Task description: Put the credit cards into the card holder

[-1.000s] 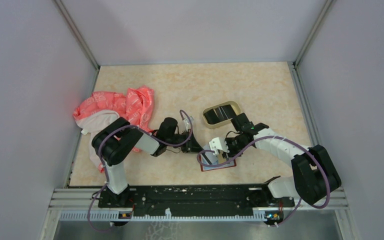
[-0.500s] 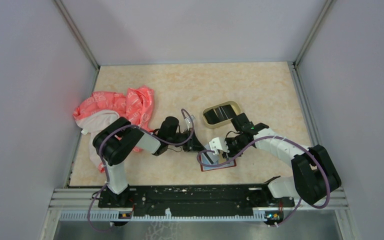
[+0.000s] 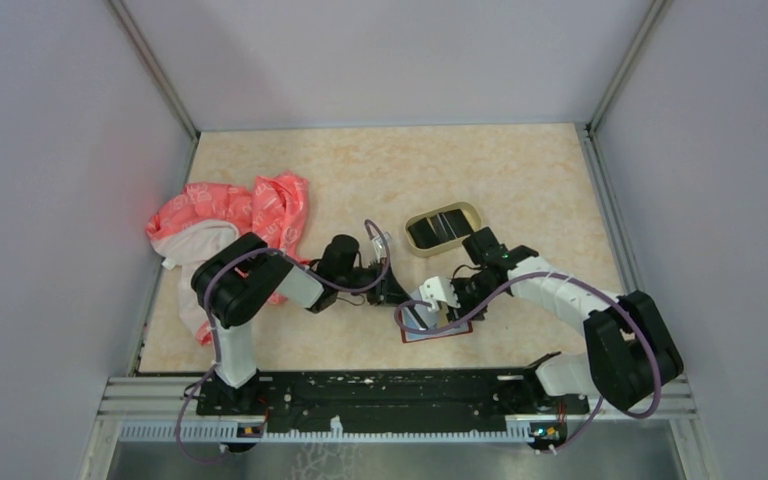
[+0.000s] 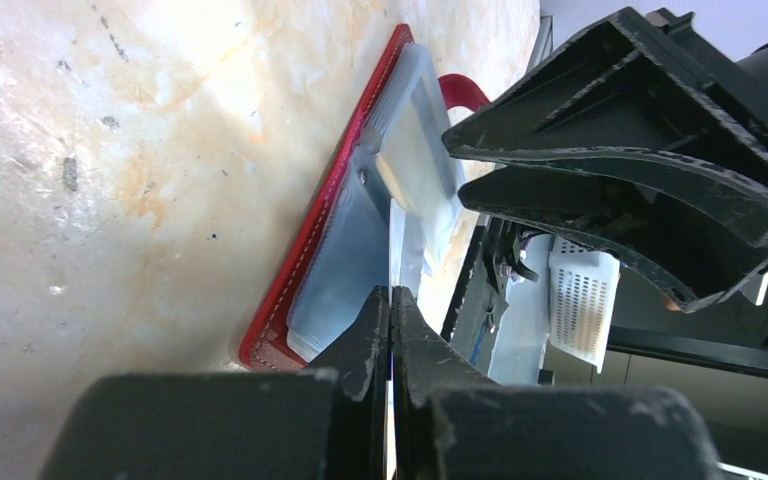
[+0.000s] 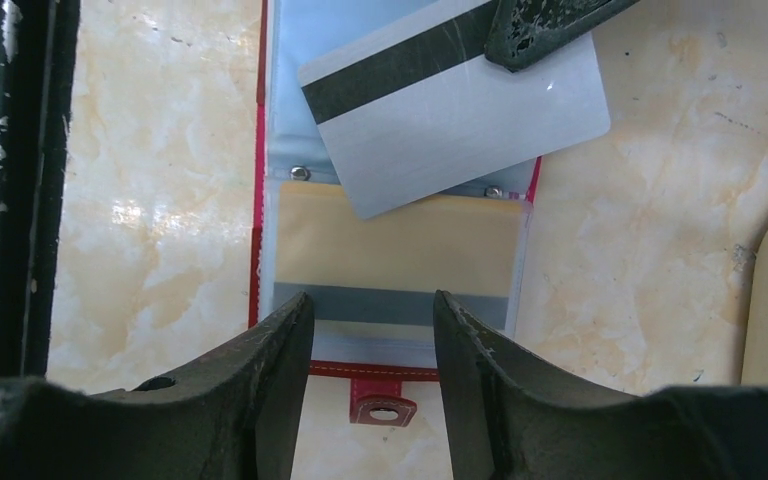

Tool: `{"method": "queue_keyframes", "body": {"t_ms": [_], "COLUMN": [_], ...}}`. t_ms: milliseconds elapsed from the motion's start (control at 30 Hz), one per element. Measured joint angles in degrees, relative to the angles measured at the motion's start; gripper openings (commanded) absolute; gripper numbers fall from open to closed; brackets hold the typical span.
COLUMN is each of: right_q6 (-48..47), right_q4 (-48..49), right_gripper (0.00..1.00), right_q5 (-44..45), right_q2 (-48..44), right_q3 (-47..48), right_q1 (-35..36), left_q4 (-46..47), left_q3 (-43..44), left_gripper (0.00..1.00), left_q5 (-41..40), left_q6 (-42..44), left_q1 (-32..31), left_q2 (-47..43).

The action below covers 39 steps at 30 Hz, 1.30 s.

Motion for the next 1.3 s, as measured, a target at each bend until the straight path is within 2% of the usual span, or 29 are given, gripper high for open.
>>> {"method": "queue_keyframes", "body": {"t_ms": [633, 1067, 1300], "right_q6": [-0.61, -0.61, -0.31], "right_q4": [-0.11, 4.70, 7.30], "right_gripper": [0.48, 0.49, 0.66], "right_q5": [-8.11, -7.96, -6.95], "right_q2": [-6.38, -7.02, -6.97], "right_q3": [-0.09, -2.91, -3.50], "right_q1": [0.28, 3.82, 5.09], "left_q4": [1.18, 1.16, 1.16], "left_q3": [2.14, 2.95, 3.91], "left_gripper": [0.00, 0.04, 0.06], "left_q5": [2.01, 1.97, 2.05], "left_q6": [-1.84, -2.89, -3.04], "left_q1": [-1.20, -2.14, -2.71], "left_q2": [4.13, 5.18, 6.03]}}
